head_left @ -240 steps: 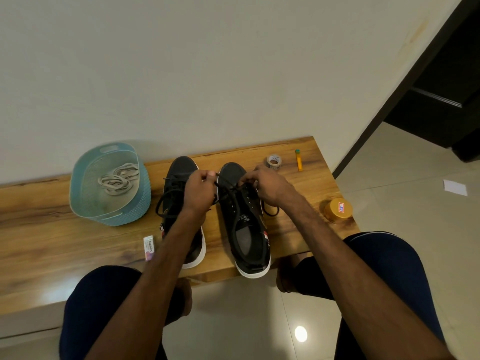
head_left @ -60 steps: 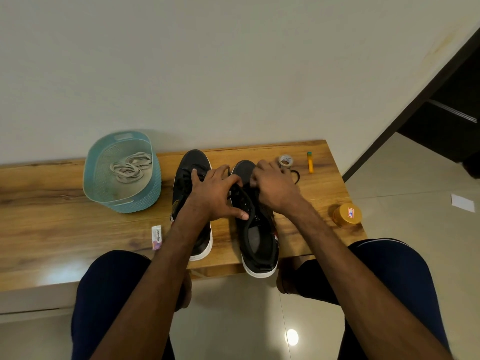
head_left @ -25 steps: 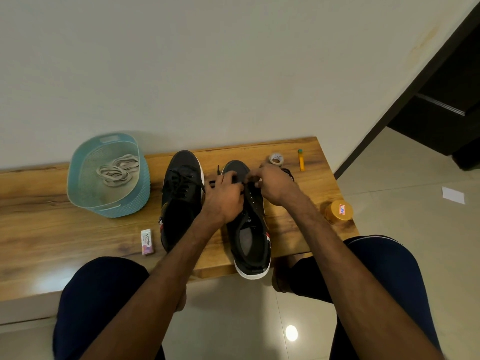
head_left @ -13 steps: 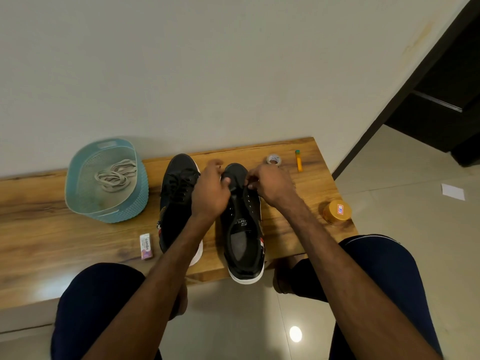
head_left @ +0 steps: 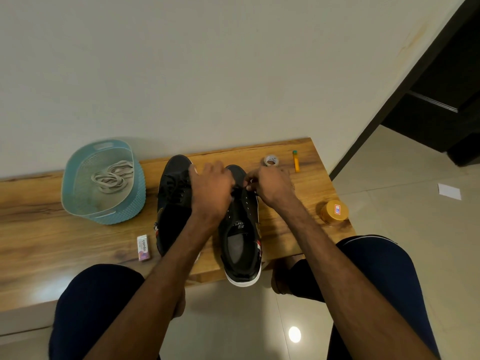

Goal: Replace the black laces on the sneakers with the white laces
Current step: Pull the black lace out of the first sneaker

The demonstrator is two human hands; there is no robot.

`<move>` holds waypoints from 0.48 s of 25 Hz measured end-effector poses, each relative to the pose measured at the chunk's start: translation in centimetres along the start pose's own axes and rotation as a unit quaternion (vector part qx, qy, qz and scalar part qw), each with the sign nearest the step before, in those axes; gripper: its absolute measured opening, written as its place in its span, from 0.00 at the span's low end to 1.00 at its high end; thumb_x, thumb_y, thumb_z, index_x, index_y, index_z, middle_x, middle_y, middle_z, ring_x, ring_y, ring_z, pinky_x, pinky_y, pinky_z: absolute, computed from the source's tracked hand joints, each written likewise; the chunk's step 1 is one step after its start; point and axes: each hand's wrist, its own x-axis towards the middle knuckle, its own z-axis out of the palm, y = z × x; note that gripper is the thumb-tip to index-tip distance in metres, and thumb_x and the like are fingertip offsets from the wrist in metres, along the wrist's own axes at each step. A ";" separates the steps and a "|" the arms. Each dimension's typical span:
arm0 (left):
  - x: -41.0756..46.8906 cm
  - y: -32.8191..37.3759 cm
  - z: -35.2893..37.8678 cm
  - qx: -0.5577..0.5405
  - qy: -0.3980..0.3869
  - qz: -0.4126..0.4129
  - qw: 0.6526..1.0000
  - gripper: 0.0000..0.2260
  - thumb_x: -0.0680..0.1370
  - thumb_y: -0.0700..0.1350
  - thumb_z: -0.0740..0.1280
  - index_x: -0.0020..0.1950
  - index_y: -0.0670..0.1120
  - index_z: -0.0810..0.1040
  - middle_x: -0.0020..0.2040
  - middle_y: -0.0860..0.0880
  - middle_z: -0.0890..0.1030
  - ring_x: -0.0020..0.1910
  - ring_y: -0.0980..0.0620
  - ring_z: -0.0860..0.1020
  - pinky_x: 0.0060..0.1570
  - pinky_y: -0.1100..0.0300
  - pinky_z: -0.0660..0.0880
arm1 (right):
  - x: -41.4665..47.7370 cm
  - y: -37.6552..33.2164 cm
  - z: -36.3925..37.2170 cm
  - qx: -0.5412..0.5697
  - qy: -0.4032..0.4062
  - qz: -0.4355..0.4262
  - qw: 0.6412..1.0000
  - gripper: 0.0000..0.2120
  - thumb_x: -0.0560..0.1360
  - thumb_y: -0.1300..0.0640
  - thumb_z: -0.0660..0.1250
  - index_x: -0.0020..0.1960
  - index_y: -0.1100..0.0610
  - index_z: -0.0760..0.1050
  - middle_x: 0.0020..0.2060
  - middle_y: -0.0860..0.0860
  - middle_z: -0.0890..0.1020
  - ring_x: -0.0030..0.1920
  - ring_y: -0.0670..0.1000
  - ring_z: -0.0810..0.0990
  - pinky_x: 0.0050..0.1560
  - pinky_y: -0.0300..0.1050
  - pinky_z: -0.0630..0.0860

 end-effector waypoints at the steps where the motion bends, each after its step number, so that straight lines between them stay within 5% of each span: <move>1: 0.3 -1.3 -0.5 -0.031 0.045 -0.052 0.997 0.09 0.76 0.44 0.65 0.55 0.48 0.79 0.55 0.46 0.76 0.56 0.45 0.74 0.61 0.44 0.69 | 0.1 0.2 0.0 0.011 -0.007 0.007 1.000 0.09 0.78 0.58 0.67 0.50 0.45 0.81 0.38 0.41 0.79 0.49 0.45 0.76 0.66 0.56 0.62; 3: 1.0 -4.7 -1.5 -0.142 0.120 -0.196 0.963 0.09 0.78 0.42 0.61 0.54 0.43 0.79 0.53 0.42 0.75 0.52 0.41 0.75 0.49 0.48 0.71 | 0.2 0.4 0.1 0.024 -0.012 0.013 1.000 0.08 0.78 0.57 0.67 0.48 0.44 0.80 0.35 0.39 0.77 0.47 0.43 0.73 0.68 0.57 0.61; 5: 1.2 -6.6 -1.8 -0.221 0.136 -0.264 0.929 0.10 0.80 0.43 0.61 0.57 0.41 0.78 0.56 0.39 0.74 0.55 0.38 0.74 0.49 0.45 0.71 | 0.2 0.5 0.2 0.030 -0.005 0.007 1.000 0.08 0.77 0.57 0.68 0.47 0.44 0.81 0.38 0.39 0.79 0.48 0.44 0.74 0.68 0.58 0.62; 9: 0.3 -2.0 -0.5 -0.126 0.035 -0.043 0.990 0.20 0.78 0.46 0.67 0.70 0.47 0.71 0.70 0.45 0.72 0.69 0.44 0.70 0.68 0.37 0.64 | 0.6 0.5 0.4 0.034 -0.006 0.007 0.999 0.08 0.76 0.57 0.70 0.46 0.44 0.82 0.39 0.40 0.81 0.53 0.46 0.79 0.66 0.58 0.66; 12: 0.0 1.3 1.4 -0.049 -0.087 0.051 0.994 0.17 0.79 0.46 0.65 0.68 0.52 0.73 0.68 0.50 0.73 0.69 0.48 0.70 0.72 0.33 0.54 | 0.6 0.9 0.6 0.040 -0.003 0.011 0.999 0.07 0.74 0.56 0.70 0.46 0.44 0.83 0.40 0.41 0.83 0.51 0.47 0.80 0.63 0.57 0.70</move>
